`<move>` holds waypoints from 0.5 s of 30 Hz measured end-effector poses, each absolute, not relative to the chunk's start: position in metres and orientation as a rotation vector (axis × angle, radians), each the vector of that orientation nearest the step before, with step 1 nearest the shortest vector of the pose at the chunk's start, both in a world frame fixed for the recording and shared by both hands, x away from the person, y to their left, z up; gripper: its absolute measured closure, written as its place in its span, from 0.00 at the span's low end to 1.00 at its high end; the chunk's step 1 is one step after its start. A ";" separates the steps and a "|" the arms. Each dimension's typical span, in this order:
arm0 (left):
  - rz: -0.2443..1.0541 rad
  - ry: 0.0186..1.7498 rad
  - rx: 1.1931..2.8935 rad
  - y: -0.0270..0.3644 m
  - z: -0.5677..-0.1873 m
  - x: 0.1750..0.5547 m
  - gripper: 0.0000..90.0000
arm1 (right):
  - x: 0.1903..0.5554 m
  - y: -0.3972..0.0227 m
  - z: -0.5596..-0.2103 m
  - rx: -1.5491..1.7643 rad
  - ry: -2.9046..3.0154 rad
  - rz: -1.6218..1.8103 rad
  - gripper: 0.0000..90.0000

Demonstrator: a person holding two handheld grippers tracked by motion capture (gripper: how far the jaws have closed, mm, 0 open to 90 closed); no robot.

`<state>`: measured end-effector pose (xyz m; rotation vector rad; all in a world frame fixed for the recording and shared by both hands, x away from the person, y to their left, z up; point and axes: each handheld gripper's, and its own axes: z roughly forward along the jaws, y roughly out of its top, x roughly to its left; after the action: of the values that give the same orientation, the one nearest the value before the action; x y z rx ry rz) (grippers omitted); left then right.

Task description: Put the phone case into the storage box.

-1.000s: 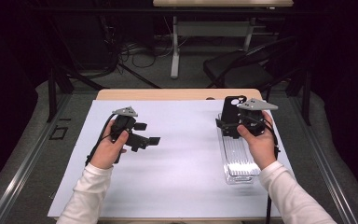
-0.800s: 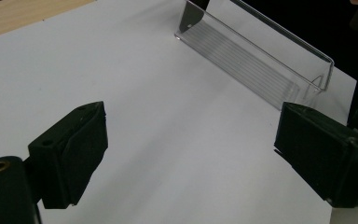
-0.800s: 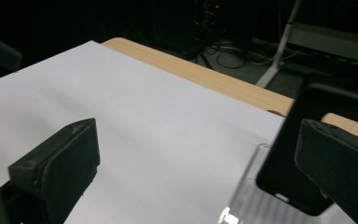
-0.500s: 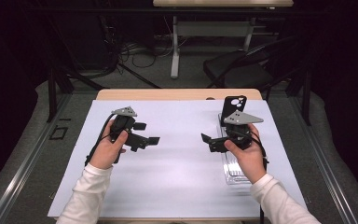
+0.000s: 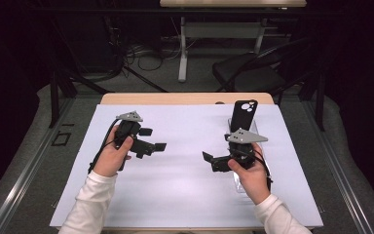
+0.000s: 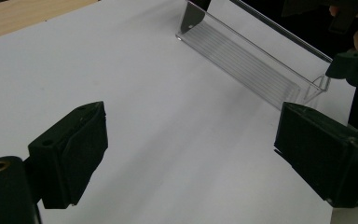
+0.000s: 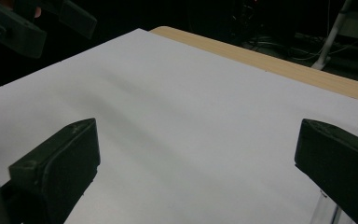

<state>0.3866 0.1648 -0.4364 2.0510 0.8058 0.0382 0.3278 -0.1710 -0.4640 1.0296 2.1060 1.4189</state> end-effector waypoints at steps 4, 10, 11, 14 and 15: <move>0.041 0.809 2.047 0.165 -0.436 0.386 0.10 | 0.322 -0.167 -0.472 1.023 2.113 1.413 0.00; 0.041 0.807 2.049 0.164 -0.437 0.386 0.10 | 0.315 -0.161 -0.489 1.014 2.136 1.410 0.00; 0.038 0.806 2.049 0.164 -0.438 0.386 0.10 | 0.313 -0.161 -0.491 1.012 2.133 1.407 0.00; 0.038 0.811 2.053 0.163 -0.438 0.386 0.10 | 0.310 -0.160 -0.499 1.013 2.131 1.409 0.00; 0.038 0.810 2.054 0.163 -0.438 0.386 0.10 | 0.309 -0.160 -0.501 1.018 2.135 1.414 0.00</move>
<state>0.3865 0.1634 -0.4378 2.0540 0.8103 0.0382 0.3094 -0.1597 -0.5005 1.0182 2.1354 1.4144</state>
